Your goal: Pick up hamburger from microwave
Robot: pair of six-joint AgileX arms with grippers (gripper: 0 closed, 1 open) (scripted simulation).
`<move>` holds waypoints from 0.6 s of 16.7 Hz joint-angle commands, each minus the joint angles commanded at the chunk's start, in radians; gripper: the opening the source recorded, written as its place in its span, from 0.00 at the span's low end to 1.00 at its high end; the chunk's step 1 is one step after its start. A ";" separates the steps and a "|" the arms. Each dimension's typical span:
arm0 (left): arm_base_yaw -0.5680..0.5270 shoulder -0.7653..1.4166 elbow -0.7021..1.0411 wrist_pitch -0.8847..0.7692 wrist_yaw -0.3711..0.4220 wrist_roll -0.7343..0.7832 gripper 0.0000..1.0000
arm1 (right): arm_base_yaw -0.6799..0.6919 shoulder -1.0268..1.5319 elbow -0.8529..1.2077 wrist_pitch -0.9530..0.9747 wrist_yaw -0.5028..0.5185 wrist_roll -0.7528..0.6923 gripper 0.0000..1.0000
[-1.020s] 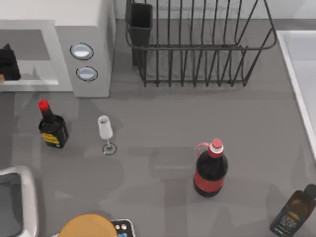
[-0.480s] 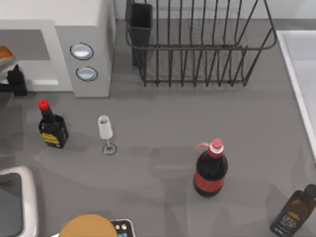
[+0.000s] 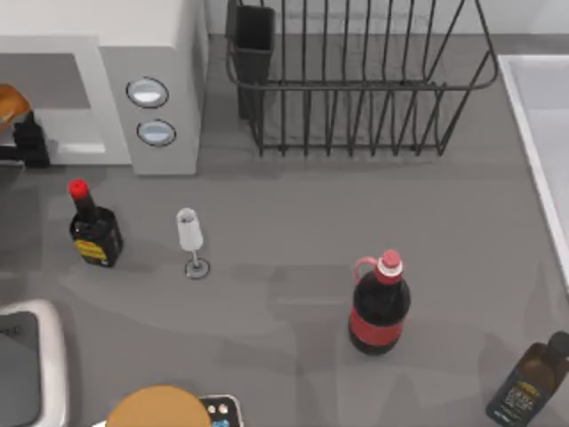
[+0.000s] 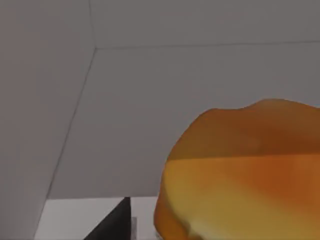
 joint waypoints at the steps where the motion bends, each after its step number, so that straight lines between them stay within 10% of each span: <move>1: 0.000 0.002 0.002 -0.001 0.000 0.000 1.00 | 0.000 0.000 0.000 0.000 0.000 0.000 1.00; 10: -0.034 0.276 0.469 -0.255 -0.037 -0.014 1.00 | 0.000 0.000 0.000 0.000 0.000 0.000 1.00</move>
